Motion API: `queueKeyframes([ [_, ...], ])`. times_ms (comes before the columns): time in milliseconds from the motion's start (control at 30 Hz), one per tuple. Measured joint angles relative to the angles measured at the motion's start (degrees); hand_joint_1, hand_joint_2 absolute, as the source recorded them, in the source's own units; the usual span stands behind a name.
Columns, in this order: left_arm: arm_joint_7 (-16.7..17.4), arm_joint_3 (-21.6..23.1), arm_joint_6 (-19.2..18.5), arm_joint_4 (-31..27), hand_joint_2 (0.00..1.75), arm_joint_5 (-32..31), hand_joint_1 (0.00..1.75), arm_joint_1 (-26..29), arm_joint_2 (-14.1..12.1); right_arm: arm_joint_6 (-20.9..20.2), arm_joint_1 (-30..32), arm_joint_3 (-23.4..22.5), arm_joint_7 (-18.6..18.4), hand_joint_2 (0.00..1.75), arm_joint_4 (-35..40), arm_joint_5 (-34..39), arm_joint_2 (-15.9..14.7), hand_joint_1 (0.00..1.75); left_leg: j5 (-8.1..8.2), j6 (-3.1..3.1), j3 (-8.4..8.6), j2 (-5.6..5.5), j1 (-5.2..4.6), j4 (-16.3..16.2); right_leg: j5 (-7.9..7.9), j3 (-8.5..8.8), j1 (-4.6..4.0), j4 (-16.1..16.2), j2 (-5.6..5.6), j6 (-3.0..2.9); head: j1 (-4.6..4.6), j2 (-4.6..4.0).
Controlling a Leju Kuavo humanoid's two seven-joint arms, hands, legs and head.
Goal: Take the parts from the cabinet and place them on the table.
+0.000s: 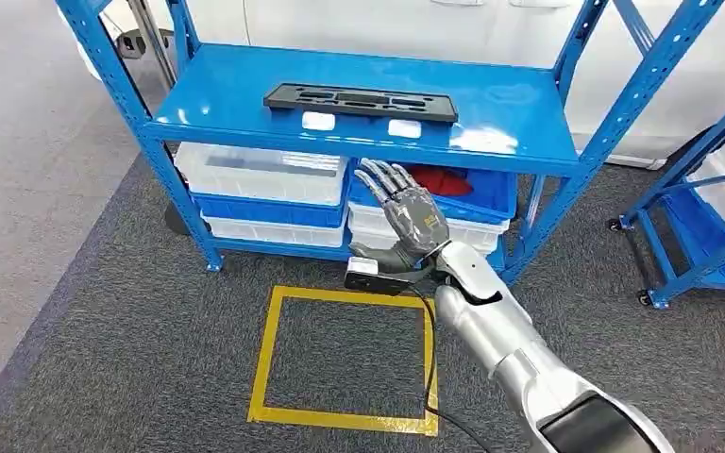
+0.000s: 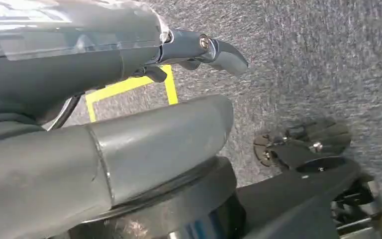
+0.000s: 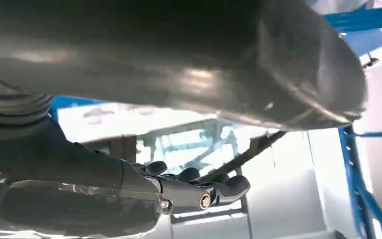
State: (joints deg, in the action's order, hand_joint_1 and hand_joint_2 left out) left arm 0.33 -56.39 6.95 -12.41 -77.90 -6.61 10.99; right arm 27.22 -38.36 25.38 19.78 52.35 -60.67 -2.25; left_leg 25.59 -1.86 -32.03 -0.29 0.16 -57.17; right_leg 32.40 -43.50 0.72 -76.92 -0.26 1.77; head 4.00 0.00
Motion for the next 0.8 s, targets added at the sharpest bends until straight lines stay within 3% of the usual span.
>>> queueKeyframes([
  [33,-0.1,-0.2,0.0,0.0,0.00,-0.1,0.00,0.0,0.0,0.5,-0.1,0.6,0.0,0.00,0.2,0.0,-0.2,0.00,0.23,0.02,0.33,-0.26,-0.03,0.0,-1.78,0.06,0.01,1.2,0.00,-0.09,0.00,0.00],
  [67,-0.2,-0.5,0.1,0.1,0.00,-0.2,0.00,0.0,0.0,0.7,-0.4,1.1,0.0,0.00,0.4,0.0,-0.4,0.00,0.52,0.05,0.74,-0.52,-0.06,0.0,-4.45,1.37,0.00,4.6,0.01,-0.26,0.00,0.00],
  [133,-0.4,-0.8,0.0,0.3,0.00,-0.3,0.00,0.0,0.0,0.8,-1.1,1.8,0.3,0.00,0.9,0.0,-0.9,0.00,1.32,0.39,1.61,-0.94,-0.16,-0.2,-10.77,5.91,-0.06,15.5,0.23,-0.90,0.00,0.00],
  [200,-0.4,-1.0,-0.1,0.5,0.00,-0.3,0.00,-0.1,0.2,1.0,-1.8,2.4,0.5,0.00,1.0,0.0,-1.4,0.00,1.87,1.01,1.33,-1.07,-0.51,-0.5,-9.49,7.07,-0.35,18.6,0.55,-1.40,0.00,0.00],
  [267,-0.5,-1.1,-0.3,0.5,0.00,-0.4,0.00,-0.2,0.2,1.2,-1.8,2.9,0.8,0.00,1.4,0.0,-1.4,0.00,2.12,1.53,1.48,-1.07,-0.25,0.0,-8.99,7.09,-0.55,18.4,0.54,-1.96,0.00,0.00],
  [333,-0.5,-1.2,-0.3,0.6,0.00,-0.4,0.00,-0.2,0.1,1.5,-1.9,3.1,0.8,0.00,1.7,0.0,-1.6,0.00,2.86,2.11,2.02,-0.92,-0.27,-0.2,-8.76,8.23,0.08,19.3,0.42,-2.44,-0.02,0.00],
  [367,-0.6,-1.2,-0.3,0.6,0.00,-0.4,0.00,-0.3,0.2,1.7,-2.1,3.2,0.8,0.00,1.8,0.0,-1.7,0.00,3.47,2.59,1.25,-0.59,-0.31,-2.2,-8.44,8.81,0.13,19.4,0.37,-2.80,0.02,0.00],
  [400,-0.6,-1.3,-0.3,0.7,0.00,-0.4,0.00,-0.4,0.2,1.7,-2.3,3.4,0.8,0.00,1.8,0.0,-1.7,0.00,5.07,3.00,-1.05,-0.48,-0.04,-6.4,-8.10,9.17,0.12,19.4,0.31,-3.05,0.00,0.00],
  [467,-0.6,-1.3,-0.4,0.7,0.00,-0.4,0.00,-0.4,0.2,1.8,-2.1,3.6,0.8,0.00,1.8,0.0,-1.7,0.00,8.12,3.58,-7.19,-0.28,0.33,-16.3,-7.20,10.07,0.08,19.4,0.29,-3.02,0.02,0.00],
  [500,-0.6,-1.4,-0.5,0.7,0.00,-0.4,0.00,-0.3,0.2,1.8,-1.8,3.7,0.8,0.00,1.8,0.0,-1.7,0.00,7.98,3.70,-9.35,-0.19,0.42,-18.9,-6.73,10.63,0.09,19.4,0.28,-2.97,0.02,0.00],
  [533,-0.5,-1.4,-0.5,0.7,0.00,-0.4,0.00,-0.2,0.2,1.8,-1.7,3.9,0.8,0.00,1.8,0.0,-1.7,0.00,6.18,3.77,-10.23,-0.14,0.50,-18.6,-6.18,11.37,0.10,19.4,0.28,-2.87,0.02,0.00],
  [567,-0.5,-1.4,-0.6,0.7,0.00,-0.5,0.00,-0.1,0.1,1.8,-1.7,4.0,0.8,0.00,1.8,0.0,-1.7,0.00,3.19,3.75,-9.72,-0.11,0.54,-15.8,-5.59,12.20,0.12,19.4,0.29,-2.77,0.02,0.00],
  [600,-0.5,-1.5,-0.6,0.7,0.00,-0.5,0.00,-0.1,0.1,1.8,-1.7,4.1,0.8,0.00,1.8,0.0,-1.7,0.00,-1.22,3.55,-7.81,-0.04,0.55,-10.0,-4.85,13.35,0.17,19.4,0.29,-2.60,0.02,0.00],
  [633,-0.5,-1.5,-0.6,0.7,0.00,-0.5,0.00,-0.1,0.1,1.8,-1.8,4.1,0.8,0.00,1.8,0.0,-1.7,0.00,-4.59,3.36,-6.05,0.09,0.54,-4.8,-4.18,14.24,0.18,19.4,0.26,-2.39,0.02,0.00],
  [700,-0.4,-1.7,-0.6,0.9,0.00,-0.5,0.00,0.0,0.1,1.8,-1.9,4.2,0.8,0.00,1.8,0.0,-1.7,0.00,-4.12,2.42,-4.39,0.18,-0.07,-1.7,-3.34,14.71,-0.20,19.4,0.33,-1.60,0.02,0.00],
  [733,-0.3,-1.7,-0.5,0.9,0.00,-0.5,0.00,-0.3,0.2,1.9,-1.9,4.2,0.8,0.00,1.9,-0.1,-1.8,0.00,-3.10,1.87,-4.07,0.25,-0.01,-1.3,-3.32,14.46,-0.19,19.4,0.25,-1.33,0.02,0.00],
  [800,-0.1,-1.7,-0.4,0.9,0.00,-0.4,0.00,-0.3,0.1,2.0,-1.9,4.4,0.8,0.00,1.9,-0.1,-1.8,0.00,-2.68,1.25,-4.26,-0.03,-0.18,-1.3,-2.99,14.70,-0.04,19.9,0.07,-0.66,0.02,0.00],
])
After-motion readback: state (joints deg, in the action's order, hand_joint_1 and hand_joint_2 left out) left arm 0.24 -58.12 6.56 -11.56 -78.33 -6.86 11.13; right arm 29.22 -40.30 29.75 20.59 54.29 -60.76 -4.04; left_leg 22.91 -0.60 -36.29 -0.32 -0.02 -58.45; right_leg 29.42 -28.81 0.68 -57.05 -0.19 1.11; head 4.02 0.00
